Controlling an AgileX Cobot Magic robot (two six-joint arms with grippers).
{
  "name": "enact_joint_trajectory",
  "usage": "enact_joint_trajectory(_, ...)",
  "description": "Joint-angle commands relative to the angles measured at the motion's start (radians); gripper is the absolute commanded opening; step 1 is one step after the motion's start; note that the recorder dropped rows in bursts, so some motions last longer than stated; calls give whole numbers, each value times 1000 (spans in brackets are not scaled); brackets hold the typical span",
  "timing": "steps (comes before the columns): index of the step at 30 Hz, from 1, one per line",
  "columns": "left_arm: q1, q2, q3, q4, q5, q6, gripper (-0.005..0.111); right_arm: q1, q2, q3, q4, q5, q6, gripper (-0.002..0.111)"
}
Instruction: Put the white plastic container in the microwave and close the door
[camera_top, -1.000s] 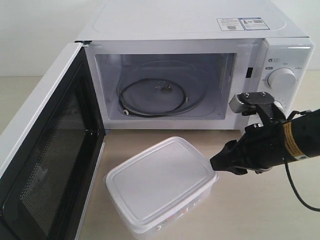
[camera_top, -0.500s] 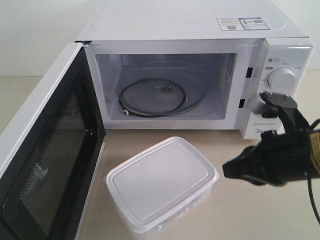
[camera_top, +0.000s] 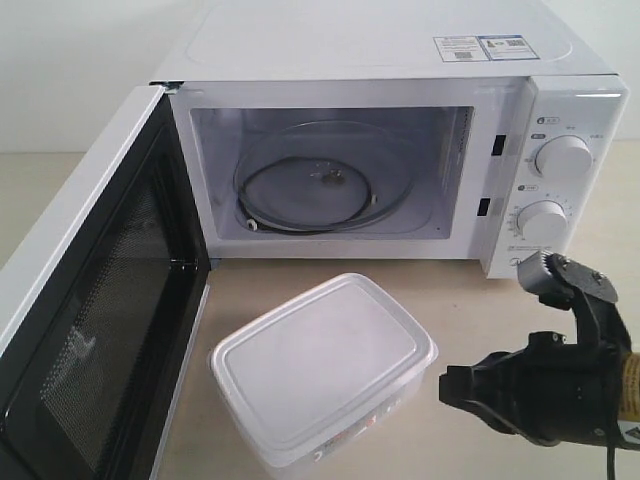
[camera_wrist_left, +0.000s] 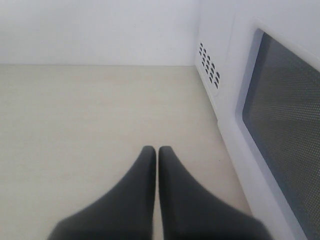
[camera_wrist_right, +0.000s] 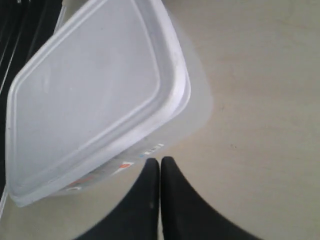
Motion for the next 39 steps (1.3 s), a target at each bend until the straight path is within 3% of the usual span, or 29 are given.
enact_joint_trajectory(1,2,-3,4,2,0,-9,4,17,83,-29,41,-23,-6,0)
enact_joint_trajectory(18,2,-3,4,2,0,-9,4,17,279,-360,26,136,26,0)
enact_joint_trajectory(26,2,-3,4,2,0,-9,4,17,264,-297,12,122,-11,0)
enact_joint_trajectory(29,2,-3,4,2,-2,-9,4,17,229,-199,123,29,-118,0)
enact_joint_trajectory(32,2,-3,4,2,0,-9,4,17,174,-33,305,-235,-227,0)
enact_joint_trajectory(36,2,-3,4,2,0,-9,4,17,172,84,311,-515,-215,0)
enact_joint_trajectory(39,2,-3,4,2,0,-9,4,17,172,99,290,-563,-200,0)
